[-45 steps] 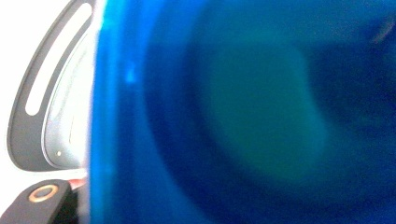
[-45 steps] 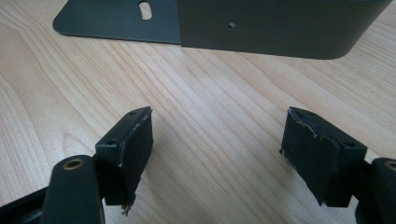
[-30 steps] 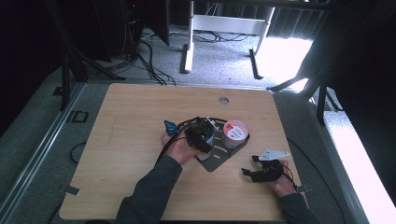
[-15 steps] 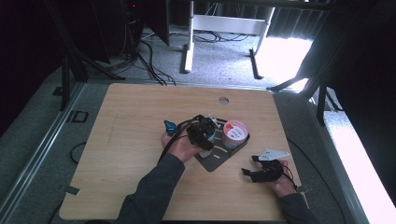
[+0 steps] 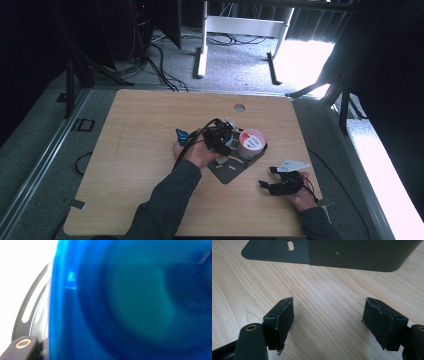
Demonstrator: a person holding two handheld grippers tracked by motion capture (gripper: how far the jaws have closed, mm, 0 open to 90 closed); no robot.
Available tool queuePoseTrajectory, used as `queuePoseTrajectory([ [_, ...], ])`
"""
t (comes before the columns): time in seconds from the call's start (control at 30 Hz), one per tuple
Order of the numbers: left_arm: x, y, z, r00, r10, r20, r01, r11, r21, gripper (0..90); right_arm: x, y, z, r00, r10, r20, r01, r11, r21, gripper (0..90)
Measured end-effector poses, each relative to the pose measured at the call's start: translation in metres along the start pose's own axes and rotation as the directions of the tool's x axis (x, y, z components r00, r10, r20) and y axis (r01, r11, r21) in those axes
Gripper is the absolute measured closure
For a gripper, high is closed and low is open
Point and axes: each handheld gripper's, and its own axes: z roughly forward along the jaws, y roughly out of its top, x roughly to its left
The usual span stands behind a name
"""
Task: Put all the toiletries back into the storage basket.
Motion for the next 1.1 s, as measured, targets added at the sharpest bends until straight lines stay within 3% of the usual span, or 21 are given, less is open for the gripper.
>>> queuePoseTrajectory([
  [0.37,0.004,0.01,0.005,0.9997,-0.023,-0.01,0.023,0.9992,-0.033,54.9,0.0,0.0,0.0,1.0,0.001,-0.004,-0.001,1.0,0.0,24.6],
  [0.8,0.008,0.025,0.013,0.9995,-0.023,-0.02,0.023,0.9993,-0.031,54.9,0.0,0.0,0.0,1.0,0.0,-0.004,0.0,1.0,0.001,24.6],
  [1.1,0.014,0.031,0.016,0.9986,-0.045,-0.026,0.044,0.9977,-0.051,55.0,0.0,0.0,0.0,1.0,0.001,-0.005,-0.001,1.0,0.0,24.6],
])
